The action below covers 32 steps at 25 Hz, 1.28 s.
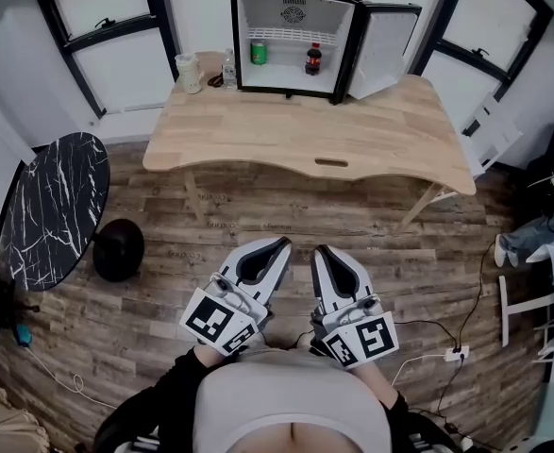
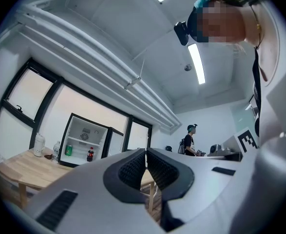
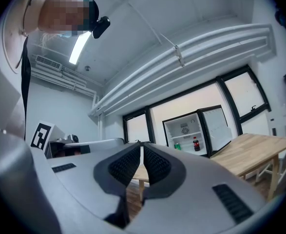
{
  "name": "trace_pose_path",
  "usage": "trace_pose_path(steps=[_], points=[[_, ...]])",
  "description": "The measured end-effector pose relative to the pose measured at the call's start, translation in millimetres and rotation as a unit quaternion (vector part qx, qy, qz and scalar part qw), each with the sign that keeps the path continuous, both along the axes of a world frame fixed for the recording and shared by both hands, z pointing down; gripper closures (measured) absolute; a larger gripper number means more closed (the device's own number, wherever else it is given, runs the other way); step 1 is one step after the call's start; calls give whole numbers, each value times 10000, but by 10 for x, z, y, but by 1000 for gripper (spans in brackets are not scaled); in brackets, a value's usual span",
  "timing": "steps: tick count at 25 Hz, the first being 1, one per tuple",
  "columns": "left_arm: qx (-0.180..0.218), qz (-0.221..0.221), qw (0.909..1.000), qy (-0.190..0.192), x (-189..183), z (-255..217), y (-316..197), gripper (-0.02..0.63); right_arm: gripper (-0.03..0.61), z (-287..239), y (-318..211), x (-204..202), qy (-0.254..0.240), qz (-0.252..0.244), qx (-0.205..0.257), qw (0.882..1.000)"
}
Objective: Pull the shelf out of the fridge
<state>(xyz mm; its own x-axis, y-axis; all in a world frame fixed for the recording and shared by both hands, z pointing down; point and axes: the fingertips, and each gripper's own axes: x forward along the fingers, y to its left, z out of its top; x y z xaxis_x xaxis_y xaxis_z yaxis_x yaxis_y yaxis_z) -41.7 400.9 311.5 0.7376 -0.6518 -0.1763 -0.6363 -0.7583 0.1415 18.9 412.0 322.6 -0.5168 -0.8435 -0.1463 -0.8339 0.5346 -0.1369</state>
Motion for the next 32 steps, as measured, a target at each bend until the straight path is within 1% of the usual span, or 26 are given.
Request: trace_pose_path(steps=[8,13,16,22,28,32], points=[[39,285,9996,-39,-238,50,-35,597,537,79,24,-216,-59,323,-73,9994],[-29,303,9995,-20,-251,118,-110,597,537,95,-10,-192,-38,415,-133,9990],[-25,283,9996,-4,-230,111,-210,597,537,111,-127,-169,-59,394,-147,9991],[-22,99,9999,-55,-165,149,-561,597,537,161,-525,-127,-125,180,-146,9997],[-5,-145,9999,-51,31,121,-1193,597,537,124,-1176,86,-104,-77,-119,9998],[69,-215,9997,-40,222,40,-1579,597,537,5,-1588,235,-50,-223,16,9997]])
